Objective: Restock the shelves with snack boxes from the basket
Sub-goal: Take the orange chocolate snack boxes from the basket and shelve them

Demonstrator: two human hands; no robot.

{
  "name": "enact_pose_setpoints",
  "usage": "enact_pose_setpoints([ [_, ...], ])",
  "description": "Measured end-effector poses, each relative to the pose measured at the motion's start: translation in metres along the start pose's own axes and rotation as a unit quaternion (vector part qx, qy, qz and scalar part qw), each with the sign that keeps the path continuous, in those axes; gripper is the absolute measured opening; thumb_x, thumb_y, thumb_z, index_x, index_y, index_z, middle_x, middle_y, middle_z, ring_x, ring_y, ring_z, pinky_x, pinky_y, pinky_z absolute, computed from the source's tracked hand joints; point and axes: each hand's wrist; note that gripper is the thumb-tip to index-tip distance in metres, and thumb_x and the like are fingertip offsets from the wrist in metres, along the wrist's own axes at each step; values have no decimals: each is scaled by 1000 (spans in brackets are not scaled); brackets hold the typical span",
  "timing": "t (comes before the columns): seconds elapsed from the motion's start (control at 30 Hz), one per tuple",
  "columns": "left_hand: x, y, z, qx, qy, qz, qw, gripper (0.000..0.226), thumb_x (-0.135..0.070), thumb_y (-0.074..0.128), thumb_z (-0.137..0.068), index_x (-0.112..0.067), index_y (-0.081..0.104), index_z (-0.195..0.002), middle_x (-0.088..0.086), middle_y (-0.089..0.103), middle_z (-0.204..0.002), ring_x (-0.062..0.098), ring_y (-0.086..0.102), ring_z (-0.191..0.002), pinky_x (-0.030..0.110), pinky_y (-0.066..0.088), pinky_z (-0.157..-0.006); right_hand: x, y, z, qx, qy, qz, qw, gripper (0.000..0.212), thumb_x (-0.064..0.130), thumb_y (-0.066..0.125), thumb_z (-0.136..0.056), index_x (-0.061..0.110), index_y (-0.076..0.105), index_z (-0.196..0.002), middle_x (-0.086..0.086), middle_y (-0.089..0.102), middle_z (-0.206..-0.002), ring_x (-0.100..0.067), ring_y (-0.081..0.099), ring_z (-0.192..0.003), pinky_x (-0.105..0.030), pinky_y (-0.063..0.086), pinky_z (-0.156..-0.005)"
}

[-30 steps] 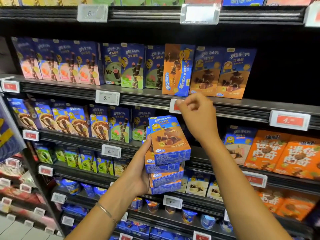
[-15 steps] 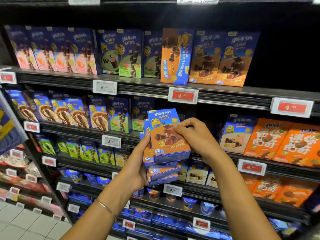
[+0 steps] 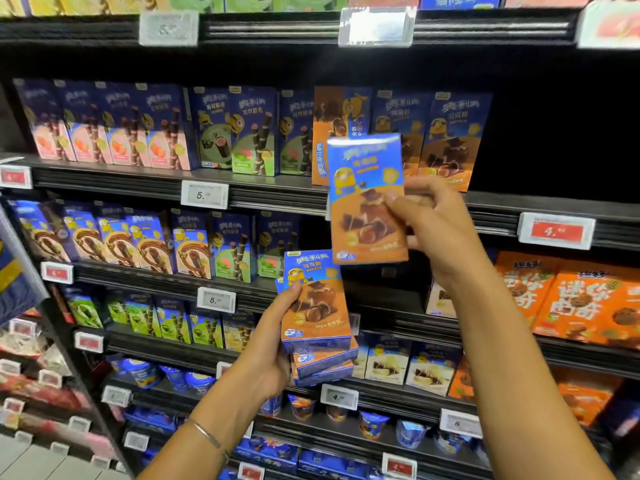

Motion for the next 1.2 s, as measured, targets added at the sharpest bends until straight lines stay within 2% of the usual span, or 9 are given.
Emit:
enact_pose_setpoints([
  [0.1, 2, 5, 2, -5, -11, -1, 1000, 57, -59, 89, -73, -17, 84, -112, 16, 77, -125, 39, 77, -107, 49, 62, -85, 12, -7, -23, -69, -32, 21, 997, 34, 18, 68, -95, 13, 52, -125, -10, 71, -113, -20, 75, -94, -41, 63, -80],
  [0.2, 2, 11, 2, 4, -28, -2, 1000, 57, -60, 87, -75, -17, 84, -112, 16, 77, -123, 39, 78, -105, 48, 63, -81, 15, -14, -43, -112, -60, 35, 991, 29, 19, 68, -96, 19, 51, -119, -2, 70, -111, -12, 74, -94, -41, 63, -81],
  [0.37, -1, 23, 1, 14, -19, -28, 999, 72, -58, 93, -61, -16, 82, -118, 17, 75, -128, 41, 74, -115, 58, 58, -100, 18, -20, -77, -152, -65, 17, 986, 24, 23, 69, -95, 21, 54, -114, 5, 70, -104, -5, 75, -85, -36, 65, -72],
  [0.5, 1, 27, 0, 26, -22, -36, 999, 73, -57, 93, -66, -15, 80, -124, 19, 72, -132, 43, 70, -122, 64, 48, -112, 15, -18, -100, -173, -77, 49, 981, 22, 23, 70, -93, 28, 52, -104, 1, 70, -109, -14, 74, -95, -44, 63, -81],
  [0.63, 4, 30, -1, 21, -23, -31, 999, 77, -57, 93, -64, -14, 78, -127, 20, 72, -132, 43, 69, -122, 63, 47, -113, 1, -12, -110, -189, -87, 120, 971, 24, 22, 67, -95, 25, 50, -111, 0, 67, -113, -18, 68, -103, -45, 58, -89],
  [0.73, 6, 30, -2, 19, -25, -35, 999, 71, -57, 92, -70, -14, 79, -126, 20, 73, -131, 43, 70, -121, 62, 49, -112, -7, -9, -113, -206, -99, 172, 958, 27, 27, 63, -96, 21, 50, -118, 1, 65, -117, -18, 65, -106, -46, 55, -93],
  [0.97, 6, 28, -7, 19, -31, -28, 999, 57, -57, 85, -78, -17, 82, -118, 17, 75, -128, 41, 73, -116, 58, 57, -102, -12, -4, -120, -229, -121, 269, 928, 28, 34, 60, -97, 21, 50, -120, -2, 57, -125, -21, 60, -110, -48, 53, -93],
  [1.07, 7, 27, -9, 19, -30, -25, 999, 54, -58, 86, -74, -20, 84, -113, 15, 77, -125, 40, 75, -111, 55, 62, -92, -13, -3, -119, -234, -117, 288, 921, 31, 37, 60, -97, 21, 50, -121, -2, 55, -126, -22, 59, -112, -47, 52, -94],
  [1.2, 6, 25, -10, 19, -24, -29, 999, 55, -59, 86, -74, -20, 84, -113, 15, 76, -126, 40, 75, -113, 57, 60, -96, -14, -8, -101, -245, -146, 267, 921, 43, 40, 69, -91, 23, 49, -125, 0, 53, -127, -19, 59, -112, -45, 52, -94],
])
Point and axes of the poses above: each hand's wrist, its own z-axis away from the middle knuckle, its own y-axis out of the palm, x = y × z
